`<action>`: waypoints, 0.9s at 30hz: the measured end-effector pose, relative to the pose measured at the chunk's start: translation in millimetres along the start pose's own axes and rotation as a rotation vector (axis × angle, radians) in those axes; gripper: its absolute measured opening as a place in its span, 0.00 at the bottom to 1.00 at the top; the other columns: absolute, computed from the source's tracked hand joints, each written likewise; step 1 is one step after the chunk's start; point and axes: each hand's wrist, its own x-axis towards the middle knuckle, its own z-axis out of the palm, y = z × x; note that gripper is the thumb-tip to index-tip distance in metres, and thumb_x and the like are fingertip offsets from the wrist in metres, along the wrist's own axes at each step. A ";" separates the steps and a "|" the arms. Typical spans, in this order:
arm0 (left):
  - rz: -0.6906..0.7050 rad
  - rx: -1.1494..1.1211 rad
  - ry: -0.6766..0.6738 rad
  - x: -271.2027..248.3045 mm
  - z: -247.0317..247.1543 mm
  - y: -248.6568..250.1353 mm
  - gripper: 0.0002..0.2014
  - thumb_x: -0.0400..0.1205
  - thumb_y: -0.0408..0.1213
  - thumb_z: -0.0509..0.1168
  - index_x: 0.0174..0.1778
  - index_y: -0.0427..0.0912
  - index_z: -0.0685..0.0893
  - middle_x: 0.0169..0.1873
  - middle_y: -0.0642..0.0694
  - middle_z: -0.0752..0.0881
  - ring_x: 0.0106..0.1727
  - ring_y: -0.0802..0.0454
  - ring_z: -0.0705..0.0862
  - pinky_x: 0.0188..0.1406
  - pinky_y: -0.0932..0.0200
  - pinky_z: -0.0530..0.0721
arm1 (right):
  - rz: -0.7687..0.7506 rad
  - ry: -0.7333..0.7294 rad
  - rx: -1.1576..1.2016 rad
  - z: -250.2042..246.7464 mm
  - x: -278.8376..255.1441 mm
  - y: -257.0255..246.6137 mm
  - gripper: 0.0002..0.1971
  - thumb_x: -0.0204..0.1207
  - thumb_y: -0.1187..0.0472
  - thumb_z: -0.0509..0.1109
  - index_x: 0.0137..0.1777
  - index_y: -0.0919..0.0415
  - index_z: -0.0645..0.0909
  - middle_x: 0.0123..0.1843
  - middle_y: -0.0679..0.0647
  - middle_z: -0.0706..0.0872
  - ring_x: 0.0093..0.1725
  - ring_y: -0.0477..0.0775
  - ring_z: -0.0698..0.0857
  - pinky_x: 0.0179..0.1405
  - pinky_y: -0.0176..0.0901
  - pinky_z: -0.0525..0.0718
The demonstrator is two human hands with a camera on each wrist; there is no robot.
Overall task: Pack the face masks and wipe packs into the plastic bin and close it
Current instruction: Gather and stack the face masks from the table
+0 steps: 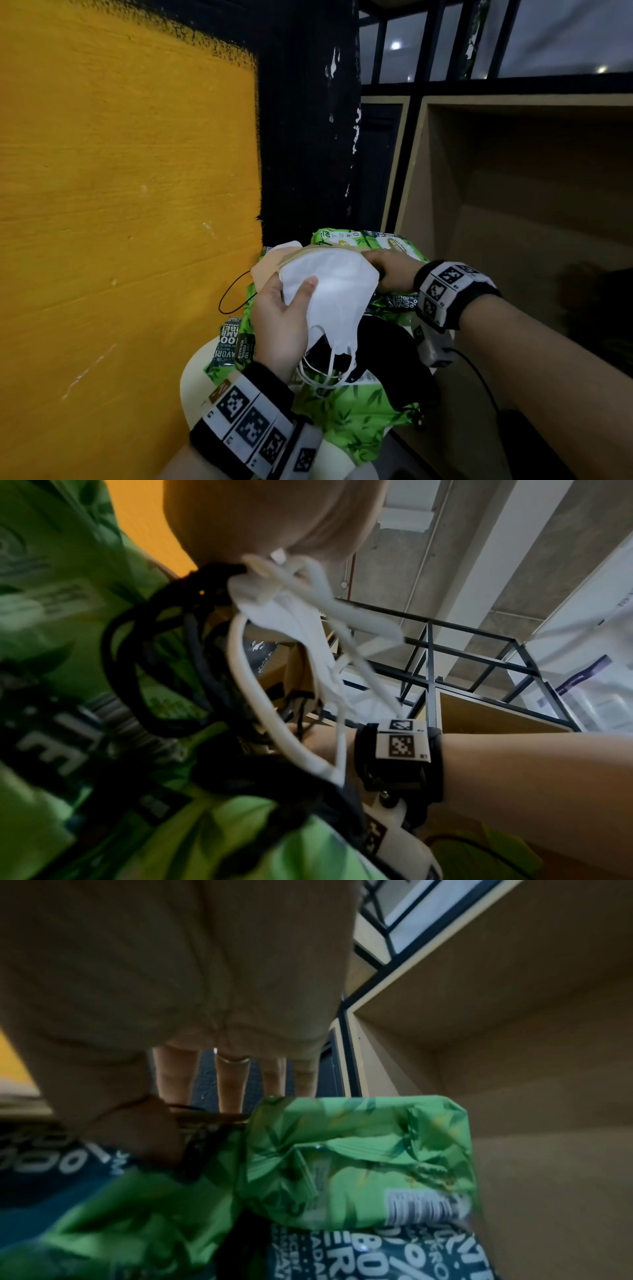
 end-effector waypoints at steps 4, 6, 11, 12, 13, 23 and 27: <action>-0.017 -0.028 0.000 1.5 3.1 -2.1 0.12 0.82 0.31 0.65 0.60 0.35 0.83 0.56 0.43 0.89 0.60 0.47 0.87 0.65 0.42 0.83 | -0.001 0.068 -0.045 4.1 3.3 3.1 0.21 0.70 0.62 0.73 0.64 0.50 0.81 0.59 0.54 0.86 0.59 0.58 0.82 0.56 0.47 0.79; -0.030 -0.052 -0.007 1.0 5.1 -4.0 0.12 0.82 0.30 0.65 0.61 0.34 0.83 0.56 0.42 0.89 0.60 0.46 0.86 0.65 0.40 0.83 | 0.000 0.079 -0.027 2.3 0.4 3.9 0.16 0.74 0.63 0.69 0.62 0.53 0.83 0.57 0.56 0.87 0.56 0.58 0.83 0.52 0.44 0.77; -0.057 -0.099 -0.017 -1.3 8.6 -8.0 0.13 0.81 0.28 0.65 0.61 0.33 0.84 0.57 0.41 0.89 0.62 0.43 0.86 0.67 0.38 0.81 | 0.019 0.165 0.051 -3.8 -6.2 7.3 0.15 0.80 0.65 0.63 0.62 0.53 0.85 0.59 0.56 0.89 0.59 0.58 0.84 0.57 0.43 0.79; -0.056 -0.103 -0.021 -1.9 9.1 -8.4 0.12 0.81 0.28 0.65 0.61 0.34 0.84 0.57 0.42 0.89 0.62 0.44 0.86 0.66 0.38 0.81 | 0.019 0.215 0.058 -4.7 -7.4 7.6 0.16 0.81 0.66 0.62 0.64 0.52 0.84 0.59 0.56 0.89 0.59 0.59 0.85 0.59 0.42 0.79; -0.055 -0.101 -0.025 -2.7 9.3 -8.3 0.12 0.81 0.28 0.65 0.60 0.34 0.84 0.57 0.42 0.89 0.62 0.44 0.86 0.66 0.38 0.81 | 0.018 0.275 0.072 -5.3 -7.7 8.3 0.18 0.81 0.68 0.61 0.65 0.50 0.82 0.57 0.57 0.90 0.57 0.60 0.86 0.60 0.44 0.81; -0.085 -0.156 -0.065 -7.2 13.8 -6.5 0.13 0.82 0.27 0.64 0.61 0.34 0.84 0.56 0.43 0.89 0.61 0.46 0.87 0.65 0.40 0.83 | 0.132 0.543 0.002 -24.8 -24.7 20.1 0.29 0.71 0.80 0.58 0.68 0.55 0.76 0.49 0.57 0.85 0.60 0.62 0.80 0.65 0.55 0.74; -0.090 -0.165 -0.121 -10.5 17.9 -6.0 0.20 0.78 0.40 0.69 0.64 0.37 0.83 0.60 0.44 0.88 0.65 0.44 0.84 0.69 0.37 0.78 | 0.194 0.800 0.095 -37.1 -40.0 16.5 0.22 0.74 0.77 0.55 0.66 0.64 0.73 0.60 0.67 0.82 0.63 0.67 0.78 0.66 0.61 0.73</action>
